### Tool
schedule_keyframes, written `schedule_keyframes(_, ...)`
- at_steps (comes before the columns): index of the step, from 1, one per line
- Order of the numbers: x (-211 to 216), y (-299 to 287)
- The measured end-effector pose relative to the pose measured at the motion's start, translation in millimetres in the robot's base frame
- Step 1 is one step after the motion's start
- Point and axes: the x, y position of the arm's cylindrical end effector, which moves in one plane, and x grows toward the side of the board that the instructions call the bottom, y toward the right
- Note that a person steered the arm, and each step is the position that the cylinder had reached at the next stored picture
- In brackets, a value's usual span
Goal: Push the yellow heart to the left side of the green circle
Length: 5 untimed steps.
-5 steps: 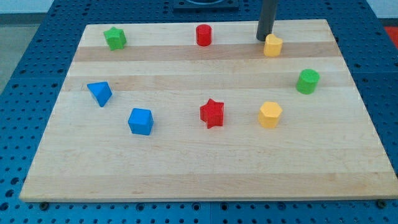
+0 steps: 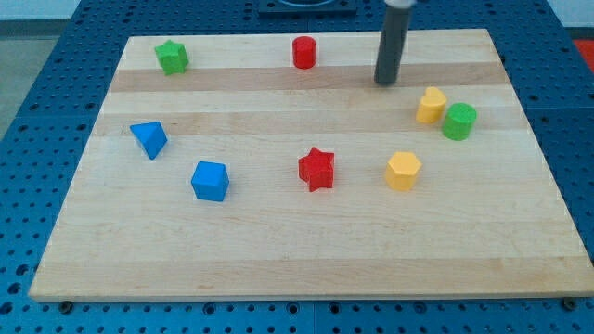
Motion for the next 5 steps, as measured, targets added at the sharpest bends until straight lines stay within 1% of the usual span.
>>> schedule_keyframes(1,21,36)
schedule_keyframes(2,21,41)
schedule_keyframes(3,21,64)
schedule_keyframes(4,25,64)
schedule_keyframes(5,83,57)
